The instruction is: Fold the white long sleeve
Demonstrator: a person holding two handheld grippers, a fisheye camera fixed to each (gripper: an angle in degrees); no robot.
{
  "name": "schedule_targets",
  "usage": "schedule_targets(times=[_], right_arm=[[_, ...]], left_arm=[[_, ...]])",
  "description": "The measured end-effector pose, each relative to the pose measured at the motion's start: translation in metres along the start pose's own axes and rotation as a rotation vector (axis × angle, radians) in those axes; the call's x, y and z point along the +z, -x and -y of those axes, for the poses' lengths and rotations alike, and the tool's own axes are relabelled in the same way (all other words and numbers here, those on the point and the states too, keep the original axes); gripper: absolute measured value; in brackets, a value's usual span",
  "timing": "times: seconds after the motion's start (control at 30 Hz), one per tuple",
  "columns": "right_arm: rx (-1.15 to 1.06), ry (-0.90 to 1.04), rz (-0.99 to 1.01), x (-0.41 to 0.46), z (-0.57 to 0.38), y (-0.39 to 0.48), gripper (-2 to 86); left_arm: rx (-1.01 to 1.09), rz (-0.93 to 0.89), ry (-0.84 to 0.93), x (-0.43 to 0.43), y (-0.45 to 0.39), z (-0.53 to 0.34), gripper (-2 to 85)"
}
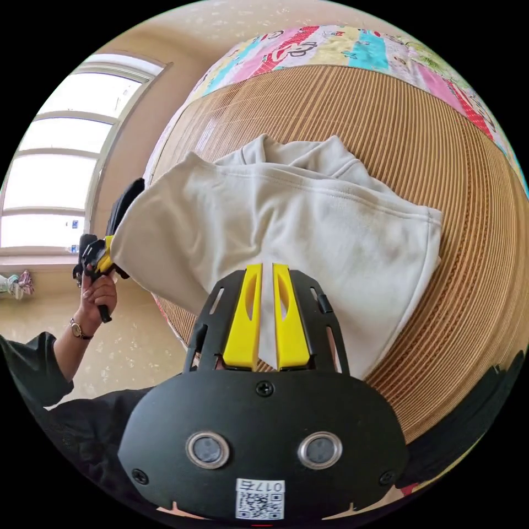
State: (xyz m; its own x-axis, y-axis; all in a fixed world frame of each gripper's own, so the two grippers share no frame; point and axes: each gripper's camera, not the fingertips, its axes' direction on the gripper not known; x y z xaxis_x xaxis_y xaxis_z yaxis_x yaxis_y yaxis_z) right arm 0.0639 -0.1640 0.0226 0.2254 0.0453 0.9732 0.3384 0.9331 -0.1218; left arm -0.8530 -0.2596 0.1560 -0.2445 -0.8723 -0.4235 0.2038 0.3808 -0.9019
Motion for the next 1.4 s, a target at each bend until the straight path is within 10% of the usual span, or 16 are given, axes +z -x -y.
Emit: schedule_targets(times=[0.37, 0.57, 0.83, 1.03, 1.4], right_arm=[[0.49, -0.262, 0.092, -0.099, -0.153, -0.148, 5.8], [0.501, -0.364, 0.364, -0.103, -0.164, -0.196, 12.2], [0.445, -0.255, 0.36, -0.065, -0.094, -0.2, 13.1], [0.344, -0.224, 0.489, -0.069, -0.098, -0.191, 4.1], [0.542, -0.221, 0.515, -0.07, -0.136, -0.245, 8.1]], left_arm=[[0.528, 0.077, 0.696, 0.274, -0.109, -0.097, 5.1], [0.665, 0.137, 0.742, 0.294, -0.123, -0.144, 7.6], [0.201, 0.552, 0.285, 0.199, -0.016, -0.113, 14.7], [-0.076, 0.322, 0.422, 0.215, 0.07, -0.115, 17.2], [-0.002, 0.448, 0.634, 0.305, 0.118, -0.122, 16.4]])
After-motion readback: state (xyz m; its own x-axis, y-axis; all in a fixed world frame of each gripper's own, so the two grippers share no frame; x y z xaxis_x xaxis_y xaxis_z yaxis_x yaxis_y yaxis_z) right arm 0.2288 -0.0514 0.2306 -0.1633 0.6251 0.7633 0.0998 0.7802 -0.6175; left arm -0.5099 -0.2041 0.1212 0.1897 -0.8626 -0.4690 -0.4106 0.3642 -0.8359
